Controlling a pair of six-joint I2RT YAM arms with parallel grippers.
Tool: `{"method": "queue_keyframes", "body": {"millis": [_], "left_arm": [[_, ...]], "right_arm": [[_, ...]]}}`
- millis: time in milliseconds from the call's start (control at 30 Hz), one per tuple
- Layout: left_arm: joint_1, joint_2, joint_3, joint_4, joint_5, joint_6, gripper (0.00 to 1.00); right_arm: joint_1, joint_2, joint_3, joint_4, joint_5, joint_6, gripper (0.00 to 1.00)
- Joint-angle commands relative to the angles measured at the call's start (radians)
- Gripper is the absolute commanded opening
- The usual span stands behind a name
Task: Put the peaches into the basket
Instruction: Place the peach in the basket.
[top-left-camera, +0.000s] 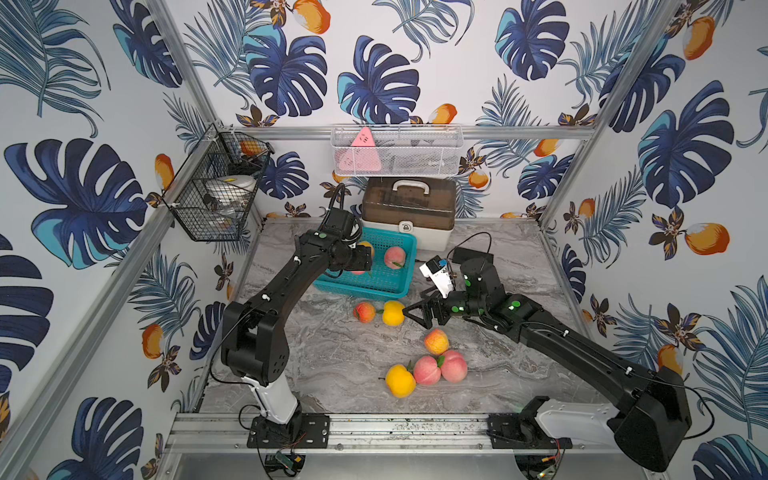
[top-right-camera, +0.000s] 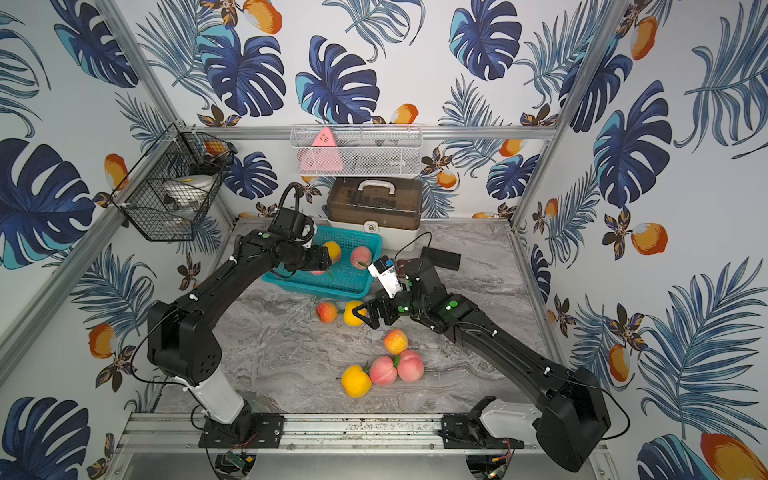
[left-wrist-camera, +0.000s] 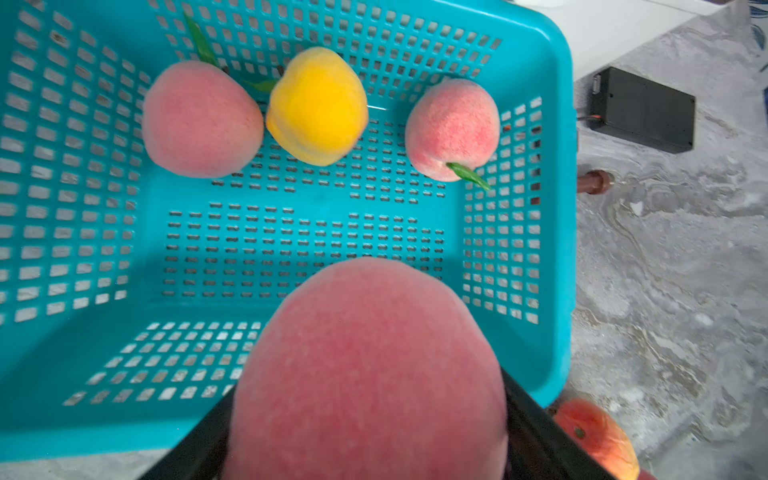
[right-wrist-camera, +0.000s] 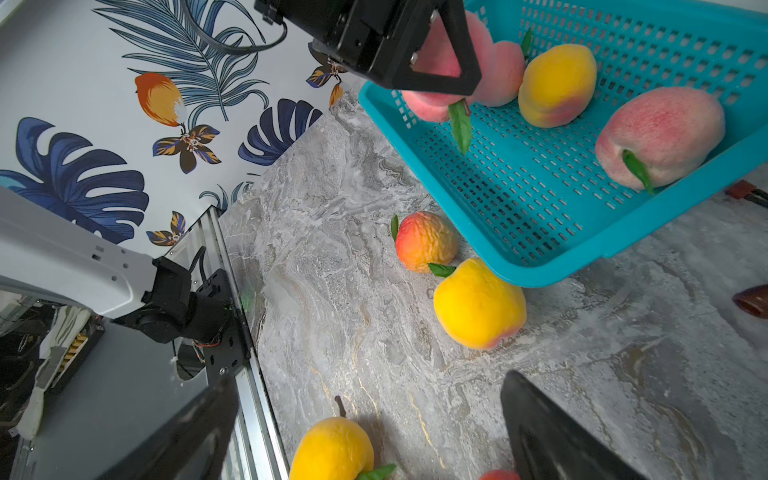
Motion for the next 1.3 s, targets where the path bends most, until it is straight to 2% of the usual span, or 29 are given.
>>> {"method": "queue_keyframes", "body": {"millis": [0, 167, 533, 900, 1267], "left_arm": [[0.006, 0.032, 0.039, 0.002, -0.06, 0.028, 0.75], [0.008, 0.087, 0.087, 0.003, -0.142, 0.043, 0.75], [0.008, 0.194, 0.118, 0.001, -0.314, 0.086, 0.76], [0.012, 0.29, 0.151, 0.013, -0.411, 0.1, 0.76], [0.025, 0.339, 0.146, 0.026, -0.433, 0.089, 0.76]], "right_arm": [[-0.001, 0.03, 0.049, -0.031, -0.008, -0.025, 1.0], [0.0, 0.074, 0.099, -0.066, 0.012, -0.049, 1.0], [-0.004, 0.13, 0.101, -0.035, -0.015, -0.048, 1.0], [-0.014, 0.135, 0.095, -0.035, -0.021, -0.046, 1.0], [-0.03, 0.14, 0.084, -0.022, -0.046, -0.035, 1.0]]}}
